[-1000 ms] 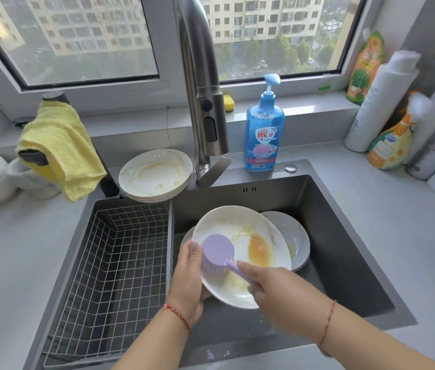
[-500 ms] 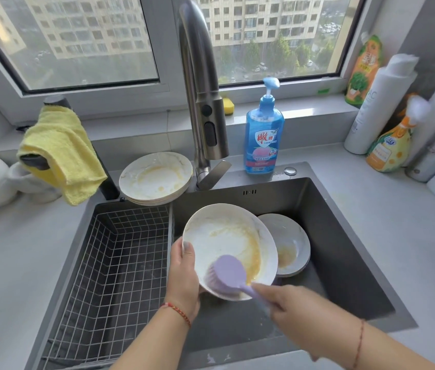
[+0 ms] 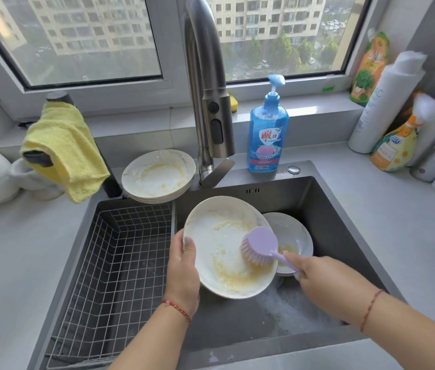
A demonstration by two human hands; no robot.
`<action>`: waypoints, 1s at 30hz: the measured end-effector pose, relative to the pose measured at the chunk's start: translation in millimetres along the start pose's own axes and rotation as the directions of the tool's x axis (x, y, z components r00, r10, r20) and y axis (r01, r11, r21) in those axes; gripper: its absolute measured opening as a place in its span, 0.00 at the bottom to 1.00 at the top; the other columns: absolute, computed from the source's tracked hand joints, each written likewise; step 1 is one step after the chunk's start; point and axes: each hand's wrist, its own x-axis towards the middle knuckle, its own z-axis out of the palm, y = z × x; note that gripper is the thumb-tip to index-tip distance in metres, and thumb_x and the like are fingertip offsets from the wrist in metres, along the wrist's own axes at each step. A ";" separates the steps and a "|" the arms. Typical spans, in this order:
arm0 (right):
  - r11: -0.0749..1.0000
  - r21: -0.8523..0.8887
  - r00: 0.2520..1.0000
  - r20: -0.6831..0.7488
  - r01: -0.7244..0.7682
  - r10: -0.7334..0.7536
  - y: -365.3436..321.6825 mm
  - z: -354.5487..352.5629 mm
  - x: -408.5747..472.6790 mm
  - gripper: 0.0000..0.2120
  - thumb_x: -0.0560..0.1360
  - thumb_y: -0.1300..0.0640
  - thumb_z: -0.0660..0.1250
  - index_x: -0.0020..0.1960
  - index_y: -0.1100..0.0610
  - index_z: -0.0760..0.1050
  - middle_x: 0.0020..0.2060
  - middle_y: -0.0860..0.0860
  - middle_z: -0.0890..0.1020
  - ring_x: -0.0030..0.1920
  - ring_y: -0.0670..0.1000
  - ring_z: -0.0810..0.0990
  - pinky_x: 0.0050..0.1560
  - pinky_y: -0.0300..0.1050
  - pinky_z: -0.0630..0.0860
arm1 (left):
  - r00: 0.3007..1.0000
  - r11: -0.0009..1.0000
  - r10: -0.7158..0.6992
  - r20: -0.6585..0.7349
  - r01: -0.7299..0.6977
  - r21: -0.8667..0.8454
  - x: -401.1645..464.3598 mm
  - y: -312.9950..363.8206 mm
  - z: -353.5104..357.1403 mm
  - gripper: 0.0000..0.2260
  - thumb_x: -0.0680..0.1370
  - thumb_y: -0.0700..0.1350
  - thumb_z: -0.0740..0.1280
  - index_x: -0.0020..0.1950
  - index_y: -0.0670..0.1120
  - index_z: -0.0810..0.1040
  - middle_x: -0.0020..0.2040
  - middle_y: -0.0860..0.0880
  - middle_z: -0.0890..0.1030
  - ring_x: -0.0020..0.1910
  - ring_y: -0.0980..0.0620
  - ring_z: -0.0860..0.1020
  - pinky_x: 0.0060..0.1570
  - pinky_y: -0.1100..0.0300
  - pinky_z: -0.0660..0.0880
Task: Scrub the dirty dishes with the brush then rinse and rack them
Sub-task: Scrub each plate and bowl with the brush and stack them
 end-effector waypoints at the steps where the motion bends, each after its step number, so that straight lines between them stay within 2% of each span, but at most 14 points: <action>1: 1.000 -0.019 1.000 -0.003 0.013 -0.013 -1.1 2.1 -1.5 0.26 0.81 0.56 0.51 0.73 0.31 0.53 0.31 0.46 0.68 0.27 0.45 0.63 0.26 0.39 0.58 | 1.000 1.000 0.003 0.004 -0.003 0.008 0.6 0.9 0.8 0.10 0.85 0.48 0.54 0.58 0.58 0.74 0.58 0.52 0.80 0.59 0.52 0.78 0.54 0.55 0.77; 4: 0.979 0.203 0.983 0.175 0.014 -0.050 -12.5 -0.5 -14.6 0.25 0.79 0.56 0.52 0.68 0.30 0.63 0.35 0.44 0.73 0.28 0.45 0.69 0.27 0.36 0.67 | 1.000 1.000 0.005 -0.019 -0.005 0.009 4.9 1.5 0.0 0.10 0.85 0.49 0.54 0.57 0.59 0.74 0.60 0.52 0.79 0.60 0.52 0.78 0.59 0.52 0.76; 6: 0.900 0.433 0.951 0.294 -0.045 -0.093 -27.3 -2.3 -24.9 0.25 0.78 0.56 0.55 0.62 0.25 0.66 0.34 0.43 0.72 0.28 0.43 0.70 0.25 0.39 0.74 | 0.999 0.999 0.028 -0.019 -0.028 0.025 5.9 1.6 -0.5 0.09 0.85 0.50 0.54 0.58 0.59 0.73 0.60 0.53 0.79 0.60 0.54 0.77 0.58 0.56 0.74; 8: 0.830 0.556 0.936 0.318 -0.054 -0.151 -35.9 -0.4 -27.6 0.25 0.78 0.56 0.57 0.56 0.22 0.68 0.34 0.45 0.70 0.30 0.44 0.70 0.25 0.41 0.75 | 0.999 0.998 0.048 -0.011 -0.047 0.051 4.8 3.4 0.6 0.10 0.85 0.49 0.54 0.57 0.59 0.73 0.58 0.56 0.79 0.58 0.59 0.77 0.53 0.65 0.72; 10: 0.799 0.600 0.936 0.306 -0.046 -0.175 -36.0 0.8 -27.2 0.27 0.78 0.56 0.57 0.51 0.19 0.69 0.33 0.47 0.69 0.30 0.44 0.69 0.24 0.41 0.74 | 0.999 0.997 0.043 0.008 -0.043 0.062 3.9 4.5 0.8 0.10 0.85 0.49 0.54 0.57 0.59 0.74 0.58 0.56 0.79 0.59 0.59 0.77 0.54 0.65 0.72; 14: 0.885 0.457 0.968 0.250 -0.089 -0.032 -7.7 -1.6 -21.1 0.27 0.77 0.57 0.55 0.58 0.22 0.67 0.31 0.45 0.72 0.26 0.44 0.68 0.25 0.38 0.72 | 1.000 1.000 -0.010 -0.002 0.010 0.016 8.5 5.9 -5.4 0.11 0.85 0.50 0.55 0.59 0.60 0.76 0.60 0.53 0.80 0.62 0.51 0.78 0.61 0.49 0.75; 16: 0.922 0.376 0.990 0.134 -0.093 0.045 5.0 -6.2 -14.9 0.24 0.78 0.55 0.55 0.58 0.23 0.67 0.35 0.47 0.78 0.26 0.45 0.69 0.25 0.38 0.68 | 0.999 0.999 -0.032 0.002 0.032 -0.001 8.6 7.4 -6.1 0.12 0.85 0.49 0.55 0.60 0.58 0.76 0.60 0.53 0.81 0.61 0.51 0.79 0.62 0.46 0.76; 18: 0.958 0.284 0.998 -0.012 -0.049 0.054 10.8 -9.0 -3.4 0.24 0.81 0.54 0.52 0.60 0.21 0.57 0.36 0.52 0.80 0.28 0.47 0.67 0.27 0.40 0.64 | 0.998 0.998 -0.054 0.030 0.055 -0.010 5.7 5.9 -3.5 0.13 0.85 0.49 0.54 0.63 0.55 0.76 0.60 0.50 0.81 0.62 0.48 0.79 0.62 0.44 0.76; 20: 0.994 0.106 0.993 -0.114 0.008 0.004 1.4 -7.5 11.2 0.26 0.81 0.55 0.51 0.66 0.25 0.51 0.29 0.50 0.73 0.26 0.48 0.64 0.25 0.40 0.60 | 0.992 0.994 -0.103 0.079 0.105 -0.022 0.8 3.6 3.0 0.14 0.86 0.49 0.53 0.67 0.52 0.74 0.61 0.48 0.81 0.61 0.46 0.80 0.60 0.44 0.77; 23: 0.998 -0.064 0.967 -0.252 0.012 -0.028 -19.1 -2.5 25.4 0.30 0.73 0.53 0.68 0.71 0.35 0.63 0.22 0.43 0.53 0.20 0.44 0.51 0.19 0.35 0.45 | 0.973 0.985 -0.163 0.163 0.171 -0.039 -6.5 4.0 14.1 0.16 0.86 0.51 0.52 0.68 0.50 0.74 0.60 0.47 0.83 0.58 0.46 0.82 0.51 0.50 0.82; 25: 0.994 -0.015 0.959 -0.260 0.110 -0.111 -34.9 7.0 31.0 0.30 0.76 0.54 0.64 0.72 0.32 0.58 0.23 0.44 0.61 0.21 0.45 0.56 0.20 0.36 0.52 | 0.956 0.972 -0.212 0.205 0.228 -0.056 -8.4 4.9 17.2 0.17 0.86 0.52 0.50 0.67 0.51 0.74 0.57 0.48 0.84 0.55 0.47 0.83 0.44 0.53 0.82; 27: 0.966 0.113 0.950 -0.240 0.231 -0.199 -44.8 19.4 31.5 0.28 0.81 0.53 0.54 0.73 0.30 0.49 0.33 0.46 0.75 0.26 0.47 0.64 0.29 0.42 0.65 | 0.946 0.965 -0.228 0.228 0.252 -0.079 -8.1 4.8 15.8 0.18 0.86 0.53 0.50 0.68 0.51 0.74 0.58 0.47 0.84 0.55 0.46 0.83 0.44 0.52 0.81; 28: 0.956 0.136 0.945 -0.238 0.261 -0.224 -48.9 20.9 30.0 0.27 0.82 0.53 0.53 0.73 0.30 0.48 0.36 0.47 0.76 0.28 0.47 0.65 0.32 0.44 0.66 | 0.947 0.965 -0.223 0.233 0.249 -0.087 -7.3 4.1 14.0 0.18 0.86 0.53 0.50 0.69 0.51 0.74 0.58 0.46 0.84 0.56 0.45 0.83 0.45 0.52 0.81; 30: 0.974 0.090 0.955 -0.235 0.209 -0.183 -47.1 18.3 33.7 0.27 0.82 0.53 0.52 0.72 0.29 0.48 0.33 0.45 0.72 0.27 0.46 0.64 0.31 0.44 0.65 | 0.950 0.969 -0.207 0.232 0.233 -0.088 -6.8 2.8 11.8 0.18 0.86 0.52 0.50 0.69 0.50 0.74 0.59 0.46 0.83 0.57 0.45 0.83 0.45 0.54 0.81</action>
